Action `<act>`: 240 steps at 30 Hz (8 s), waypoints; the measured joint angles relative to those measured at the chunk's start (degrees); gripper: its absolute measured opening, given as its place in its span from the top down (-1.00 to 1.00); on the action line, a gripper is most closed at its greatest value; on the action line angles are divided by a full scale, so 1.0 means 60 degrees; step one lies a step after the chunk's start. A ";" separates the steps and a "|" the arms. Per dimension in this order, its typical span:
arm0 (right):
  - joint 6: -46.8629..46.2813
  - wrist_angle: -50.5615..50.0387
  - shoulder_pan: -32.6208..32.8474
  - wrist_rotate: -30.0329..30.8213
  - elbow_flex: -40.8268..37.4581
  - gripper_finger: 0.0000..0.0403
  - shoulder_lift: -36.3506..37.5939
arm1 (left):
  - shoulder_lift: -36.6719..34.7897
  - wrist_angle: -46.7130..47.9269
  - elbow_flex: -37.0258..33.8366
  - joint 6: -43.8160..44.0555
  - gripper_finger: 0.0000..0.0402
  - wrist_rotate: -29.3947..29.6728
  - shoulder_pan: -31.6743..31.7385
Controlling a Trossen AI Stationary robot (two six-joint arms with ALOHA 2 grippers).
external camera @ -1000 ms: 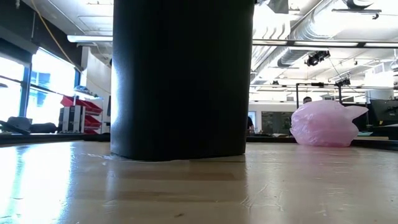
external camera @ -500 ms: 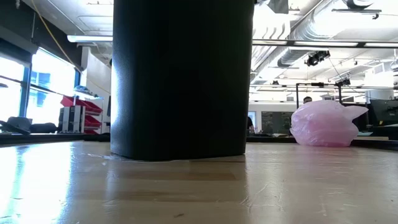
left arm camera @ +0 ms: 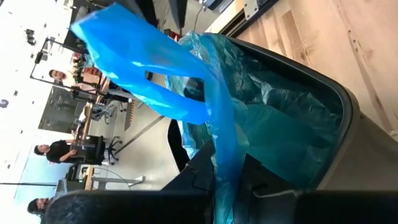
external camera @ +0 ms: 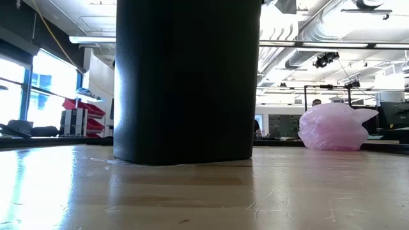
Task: Place trash/remove bag and relplace
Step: Remove the blue trash bag from the trash bin
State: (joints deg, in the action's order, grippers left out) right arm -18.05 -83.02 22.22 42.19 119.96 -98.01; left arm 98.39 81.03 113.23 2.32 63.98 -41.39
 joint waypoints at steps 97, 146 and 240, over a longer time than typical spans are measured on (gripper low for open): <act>0.2151 0.4943 -0.2892 -0.8087 -0.2007 1.00 0.2037 | -0.0007 -0.0259 -0.0004 -0.0239 1.00 -0.0130 -0.0044; 0.4442 1.0157 -0.0489 -0.7274 -0.2011 1.00 0.1375 | -0.0015 -0.2429 0.0233 -0.0490 0.45 0.0631 -0.0936; 0.7556 1.3813 0.1536 -0.9880 -0.0876 1.00 0.1310 | -0.1257 -1.6432 0.0386 -0.7031 1.00 -0.9857 -0.0452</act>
State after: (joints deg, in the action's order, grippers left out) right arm 27.29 -0.13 31.44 -17.09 114.70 -90.15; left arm 90.85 -17.56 115.55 -39.86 4.84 -44.10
